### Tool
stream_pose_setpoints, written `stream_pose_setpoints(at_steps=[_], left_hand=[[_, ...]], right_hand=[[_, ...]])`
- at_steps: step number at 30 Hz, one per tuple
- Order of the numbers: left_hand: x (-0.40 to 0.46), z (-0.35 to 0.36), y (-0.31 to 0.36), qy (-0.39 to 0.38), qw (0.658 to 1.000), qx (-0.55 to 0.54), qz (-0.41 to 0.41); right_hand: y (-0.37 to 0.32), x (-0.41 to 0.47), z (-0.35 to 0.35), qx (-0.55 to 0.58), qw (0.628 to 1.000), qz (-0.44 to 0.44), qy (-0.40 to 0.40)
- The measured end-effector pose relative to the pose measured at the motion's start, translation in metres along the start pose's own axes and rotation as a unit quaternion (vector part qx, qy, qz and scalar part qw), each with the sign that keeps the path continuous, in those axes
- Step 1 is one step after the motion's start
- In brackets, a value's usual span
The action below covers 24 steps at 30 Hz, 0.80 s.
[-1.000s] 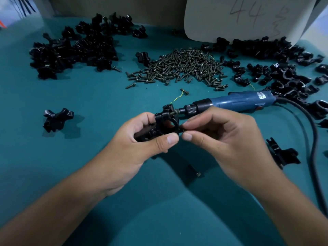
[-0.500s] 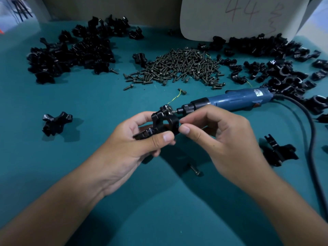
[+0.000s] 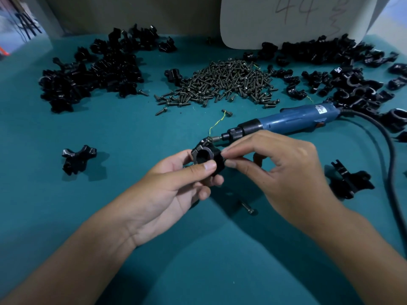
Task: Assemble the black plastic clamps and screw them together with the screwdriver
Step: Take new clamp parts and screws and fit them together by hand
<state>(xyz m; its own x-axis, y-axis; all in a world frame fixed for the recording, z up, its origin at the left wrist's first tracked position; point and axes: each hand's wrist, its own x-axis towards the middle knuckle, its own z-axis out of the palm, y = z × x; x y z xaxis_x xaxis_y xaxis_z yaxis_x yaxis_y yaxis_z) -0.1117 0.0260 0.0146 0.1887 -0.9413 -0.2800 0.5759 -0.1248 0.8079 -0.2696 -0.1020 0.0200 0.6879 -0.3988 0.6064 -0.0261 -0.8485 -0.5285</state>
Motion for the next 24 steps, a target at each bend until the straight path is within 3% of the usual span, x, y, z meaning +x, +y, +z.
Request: stream_pose_setpoints(at_steps=[5,11,24], left_hand=[[-0.0009,-0.0011,0.0056,-0.039,0.993,-0.086,-0.071],[-0.0017,-0.0031,0.0064,-0.068,0.981,-0.154,-0.094],[-0.0017,-0.0028,0.0048,-0.098,0.985,-0.118,-0.084]], right_hand=[[-0.0001,0.0000,0.0008,0.063,0.997,0.040,-0.001],[-0.0004,0.0007,0.0018,0.142,0.984,0.103,-0.022],[0.0012,0.0000,0.0060,0.211,0.963,0.164,-0.026]])
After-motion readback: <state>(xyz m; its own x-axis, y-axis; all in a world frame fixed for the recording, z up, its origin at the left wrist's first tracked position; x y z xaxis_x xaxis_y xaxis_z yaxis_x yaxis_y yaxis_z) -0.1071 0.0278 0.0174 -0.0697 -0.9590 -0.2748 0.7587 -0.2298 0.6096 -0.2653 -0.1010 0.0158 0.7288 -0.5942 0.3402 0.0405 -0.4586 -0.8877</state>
